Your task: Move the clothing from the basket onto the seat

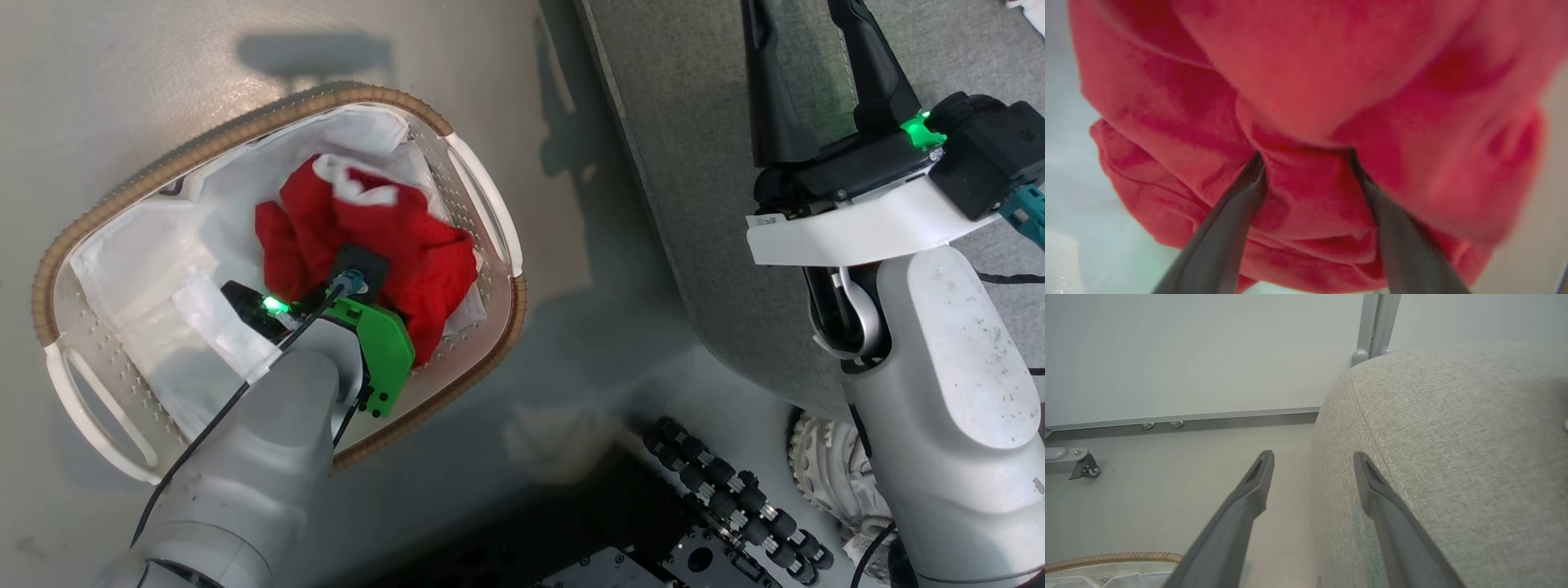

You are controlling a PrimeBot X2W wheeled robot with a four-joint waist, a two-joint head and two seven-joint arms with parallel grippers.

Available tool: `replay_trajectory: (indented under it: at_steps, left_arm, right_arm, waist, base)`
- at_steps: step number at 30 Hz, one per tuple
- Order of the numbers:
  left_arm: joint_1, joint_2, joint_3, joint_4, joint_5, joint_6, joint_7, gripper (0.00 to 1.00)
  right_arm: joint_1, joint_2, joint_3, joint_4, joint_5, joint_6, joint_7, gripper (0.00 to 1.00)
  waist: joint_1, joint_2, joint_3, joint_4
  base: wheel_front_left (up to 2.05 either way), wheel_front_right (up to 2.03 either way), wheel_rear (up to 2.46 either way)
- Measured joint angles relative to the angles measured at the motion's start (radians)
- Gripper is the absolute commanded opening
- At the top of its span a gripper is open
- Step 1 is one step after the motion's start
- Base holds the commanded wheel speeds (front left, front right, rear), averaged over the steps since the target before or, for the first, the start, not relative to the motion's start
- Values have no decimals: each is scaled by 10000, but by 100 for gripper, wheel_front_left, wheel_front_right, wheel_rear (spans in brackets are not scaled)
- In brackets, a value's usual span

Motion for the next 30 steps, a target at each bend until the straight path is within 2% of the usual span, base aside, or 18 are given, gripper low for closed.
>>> replay_trajectory:
  at_steps: [1,2,3,12,22,26,30]
  left_arm:
    - [-9,0,-54,13,23,0,46,65]
    - [-27,-2,-94,23,21,-2,54,40]
    - [-43,-2,-138,27,15,-2,96,0]
    - [35,10,-123,61,-491,-4,-194,0]
    - [876,-8,203,-259,-1329,-8,-930,0]
    - [1244,-8,351,-790,-1626,-8,-1024,0]
    - [1702,25,769,-1933,-1616,-4,-1066,0]
  right_arm:
    - [2,0,-10,-8,0,0,0,100]
    - [4,4,-23,-13,0,0,0,100]
    - [9,12,-25,-15,-2,0,0,100]
    - [4,94,-42,128,4,0,0,100]
    - [284,104,48,571,-23,0,0,100]
    - [511,40,94,738,-38,0,0,100]
    - [806,6,142,890,-69,0,0,100]
  waist:
    - [0,0,18,-1]
    - [0,0,33,4]
    - [0,0,36,8]
    - [-1,0,-174,-20]
    - [-1,0,-1198,214]
    - [-2,0,-1709,408]
    - [-2,0,-2235,653]
  base:
    - [0,0,0]
    - [0,0,0]
    - [0,0,0]
    - [0,0,0]
    - [0,0,0]
    - [0,0,0]
    - [0,0,0]
